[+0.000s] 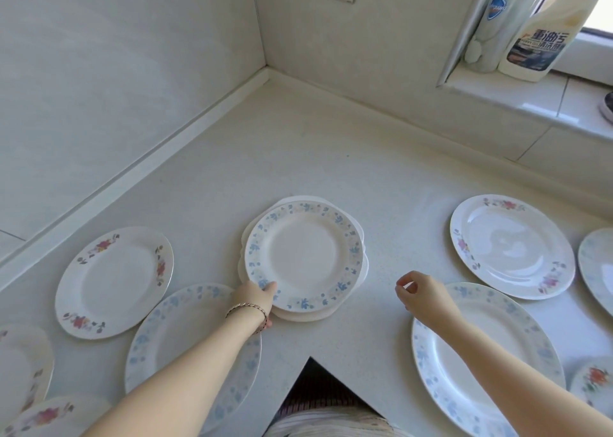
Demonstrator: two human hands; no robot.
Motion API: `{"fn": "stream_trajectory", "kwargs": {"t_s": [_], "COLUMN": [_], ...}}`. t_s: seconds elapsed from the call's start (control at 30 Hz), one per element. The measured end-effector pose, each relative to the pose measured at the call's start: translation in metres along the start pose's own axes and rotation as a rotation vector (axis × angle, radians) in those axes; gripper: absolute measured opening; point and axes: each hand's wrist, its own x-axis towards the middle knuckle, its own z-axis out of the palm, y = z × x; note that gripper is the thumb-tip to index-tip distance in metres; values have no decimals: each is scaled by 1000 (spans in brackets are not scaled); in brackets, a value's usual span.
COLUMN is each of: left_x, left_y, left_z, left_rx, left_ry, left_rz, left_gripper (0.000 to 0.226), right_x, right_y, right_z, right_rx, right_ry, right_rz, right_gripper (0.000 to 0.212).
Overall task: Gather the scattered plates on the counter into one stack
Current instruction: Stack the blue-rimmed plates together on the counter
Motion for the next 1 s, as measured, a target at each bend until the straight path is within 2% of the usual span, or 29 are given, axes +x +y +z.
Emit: {"fn": "stream_trajectory", "kwargs": {"t_s": [0.13,0.3,0.37,0.47,0.53,0.7,0.77,0.8,1.0], "left_x": [-3,8,26,47,54,61,60,58,28], "left_y": [-5,-42,-63,-81,-83,-77,-80,-82,-87], "left_z": [-3,-47,-73,-97,-97,-94,-101,-106,-136], "left_rx": [156,489,683,792,846,681,529,454,330], "left_ry": [35,316,296,159,139,197,175,149,75], "left_rz": [66,328,379,314,260,199,239,264,417], "left_gripper": [43,25,37,50,50,37,29,32,36], "right_x": [-2,-3,-5,-7,-9,-13,-13,-13,-8], "right_y": [3,-1,-5,-11,-13,-14,-15,-15,-19], "right_z": [4,12,14,17,20,24,24,24,21], "right_rx": [-4,-20,-34,-18,-15,-31,-16,-9,10], "right_ry": [-15,-12,-32,-38,-35,-50,-47,-43,-39], "right_rz": [-13,-30,-34,-34,-33,-34,-29,-29,-46], "right_gripper": [8,4,5,9,10,10,10,10,7]}}
